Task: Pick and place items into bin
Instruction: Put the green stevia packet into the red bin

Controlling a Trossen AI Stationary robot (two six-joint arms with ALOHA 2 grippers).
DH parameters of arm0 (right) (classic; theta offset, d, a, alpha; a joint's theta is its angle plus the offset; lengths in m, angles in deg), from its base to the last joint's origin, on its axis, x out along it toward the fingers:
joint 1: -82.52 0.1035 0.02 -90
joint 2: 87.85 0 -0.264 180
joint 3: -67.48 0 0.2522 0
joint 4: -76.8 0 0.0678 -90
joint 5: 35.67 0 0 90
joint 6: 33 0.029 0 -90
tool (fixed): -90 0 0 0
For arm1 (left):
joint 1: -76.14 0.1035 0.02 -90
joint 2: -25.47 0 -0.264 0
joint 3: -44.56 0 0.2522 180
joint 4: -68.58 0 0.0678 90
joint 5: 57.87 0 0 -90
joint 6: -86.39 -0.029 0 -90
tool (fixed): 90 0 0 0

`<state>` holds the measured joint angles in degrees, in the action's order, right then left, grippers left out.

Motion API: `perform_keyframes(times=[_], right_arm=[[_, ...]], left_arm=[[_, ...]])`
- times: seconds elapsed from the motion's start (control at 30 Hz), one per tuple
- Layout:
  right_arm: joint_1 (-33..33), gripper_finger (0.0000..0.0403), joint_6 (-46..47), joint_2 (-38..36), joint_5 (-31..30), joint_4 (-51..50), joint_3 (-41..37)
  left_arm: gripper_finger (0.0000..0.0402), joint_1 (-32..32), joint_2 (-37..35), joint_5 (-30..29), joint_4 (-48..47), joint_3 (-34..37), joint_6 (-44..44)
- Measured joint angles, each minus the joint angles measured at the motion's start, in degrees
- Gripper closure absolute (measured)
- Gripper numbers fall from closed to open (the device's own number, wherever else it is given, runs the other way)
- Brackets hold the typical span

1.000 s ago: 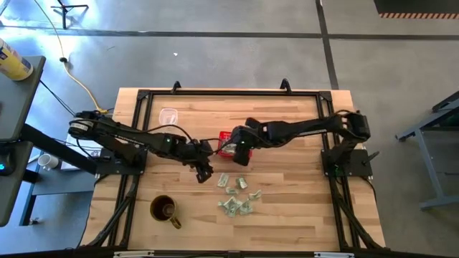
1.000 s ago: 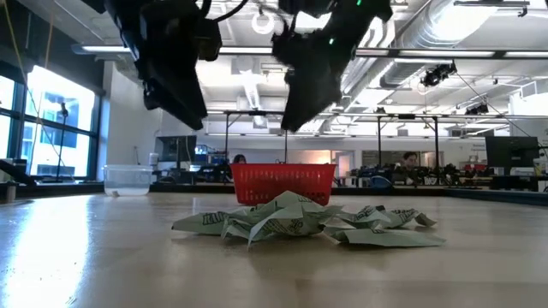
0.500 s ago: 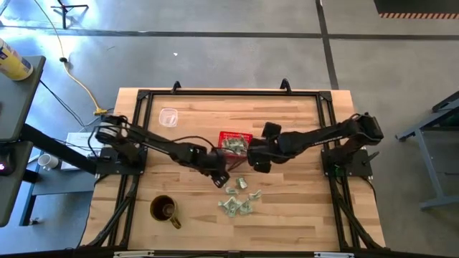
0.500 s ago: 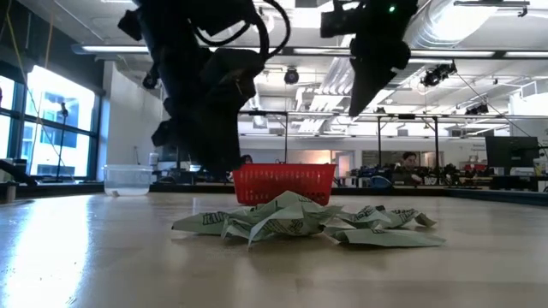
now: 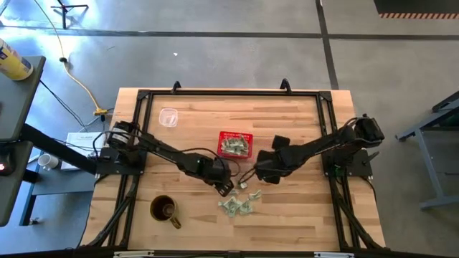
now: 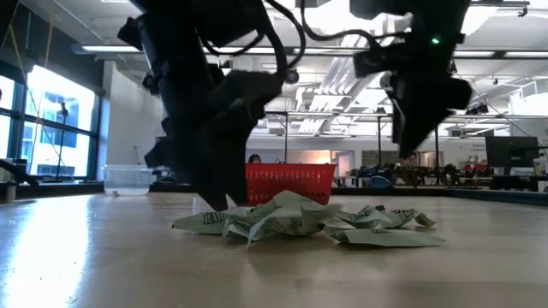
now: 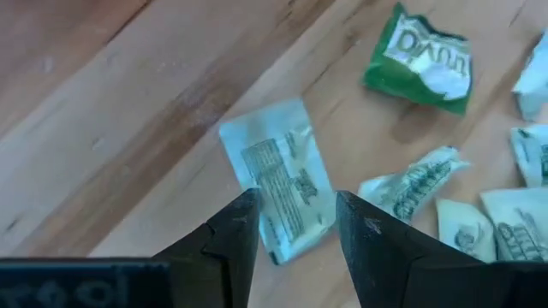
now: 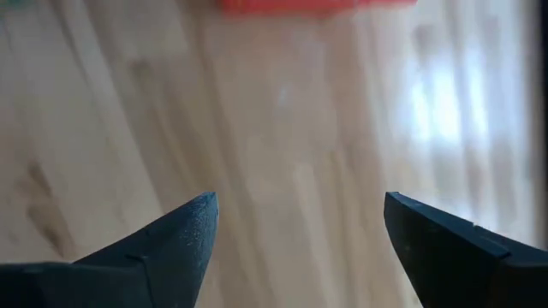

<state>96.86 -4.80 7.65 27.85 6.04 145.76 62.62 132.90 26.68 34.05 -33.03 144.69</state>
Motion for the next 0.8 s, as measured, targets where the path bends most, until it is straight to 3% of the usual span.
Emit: perform_keyframes(times=[0.2,0.47,0.7,0.8], right_arm=[[1.70,0.0079,4.02,-0.02,1.60,0.83,-2.85],[1.95,0.0081,8.03,-0.02,3.05,2.86,-3.60],[1.95,0.0082,11.27,-0.02,2.56,3.75,-3.58],[1.95,0.0082,11.87,-0.02,1.61,4.44,-3.58]], left_arm=[[0.0234,-0.11,2.62,-2.39,-0.57,-0.38,-5.03],[0.0380,0.06,1.54,-9.57,-10.40,-0.29,-20.49],[0.0380,2.53,-5.45,-8.39,-26.71,0.88,-22.88],[0.0380,4.35,-13.39,-10.22,-25.31,0.32,-24.32]])
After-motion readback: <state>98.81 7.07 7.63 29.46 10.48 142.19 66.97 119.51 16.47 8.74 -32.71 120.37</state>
